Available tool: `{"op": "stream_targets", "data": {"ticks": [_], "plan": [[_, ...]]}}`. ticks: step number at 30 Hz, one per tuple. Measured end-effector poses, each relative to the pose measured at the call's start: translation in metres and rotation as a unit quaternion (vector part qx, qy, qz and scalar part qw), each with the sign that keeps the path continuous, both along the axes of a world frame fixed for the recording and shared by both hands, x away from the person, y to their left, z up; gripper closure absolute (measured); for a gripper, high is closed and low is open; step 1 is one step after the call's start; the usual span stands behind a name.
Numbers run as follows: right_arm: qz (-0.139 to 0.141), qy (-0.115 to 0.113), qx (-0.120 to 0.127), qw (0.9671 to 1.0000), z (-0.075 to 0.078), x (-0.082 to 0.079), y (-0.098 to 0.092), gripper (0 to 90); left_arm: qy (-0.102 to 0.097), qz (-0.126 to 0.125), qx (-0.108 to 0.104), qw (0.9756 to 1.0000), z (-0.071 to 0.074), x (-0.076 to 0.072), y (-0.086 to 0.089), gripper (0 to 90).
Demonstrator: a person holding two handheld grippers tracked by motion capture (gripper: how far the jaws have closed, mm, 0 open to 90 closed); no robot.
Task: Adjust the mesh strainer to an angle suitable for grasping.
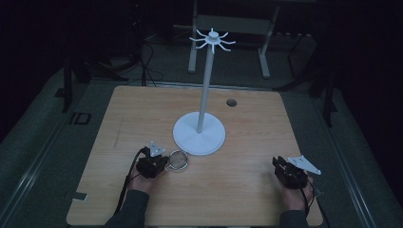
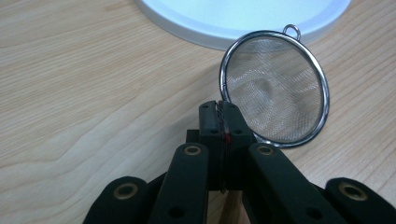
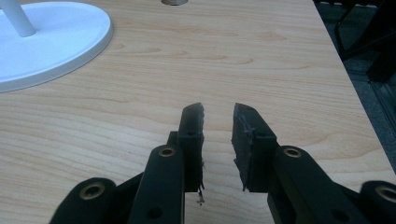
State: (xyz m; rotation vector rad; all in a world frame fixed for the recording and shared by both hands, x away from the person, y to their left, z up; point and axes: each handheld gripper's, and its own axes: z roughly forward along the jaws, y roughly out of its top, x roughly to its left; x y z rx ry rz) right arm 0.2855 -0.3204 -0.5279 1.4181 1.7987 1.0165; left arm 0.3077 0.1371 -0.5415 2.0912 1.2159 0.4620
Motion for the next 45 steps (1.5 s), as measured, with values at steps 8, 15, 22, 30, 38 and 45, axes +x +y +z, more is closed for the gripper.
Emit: {"op": "stream_targets", "data": {"ticks": [8, 15, 22, 30, 38, 45], "plan": [[-0.002, -0.001, 0.0, 1.0, 0.0, -0.001, 0.0, 72.1, 0.002, -0.031, 0.001, 0.9995, 0.001, 0.004, -0.024, 89.5], [-0.003, -0.002, 0.0, 1.0, 0.0, -0.001, -0.001, 71.6, 0.001, -0.059, 0.003, 0.9982, 0.003, 0.006, -0.051, 89.5], [-0.005, -0.003, 0.0, 1.0, 0.0, -0.001, -0.003, 70.4, 0.004, -0.112, 0.009, 0.9937, -0.002, 0.002, -0.1, 89.3], [0.005, 0.007, 0.016, 0.9998, 0.0, 0.0, -0.004, 60.1, -0.012, -0.12, 0.002, 0.9927, 0.004, -0.003, -0.109, 86.7], [0.035, 0.028, 0.029, 0.9986, 0.001, 0.003, 0.005, 44.7, -0.045, -0.073, -0.028, 0.9959, 0.021, -0.011, -0.064, 83.0], [0.044, 0.035, 0.018, 0.9983, 0.003, 0.005, 0.013, 41.8, -0.061, -0.044, -0.032, 0.9967, 0.028, -0.022, -0.028, 80.0]]}}
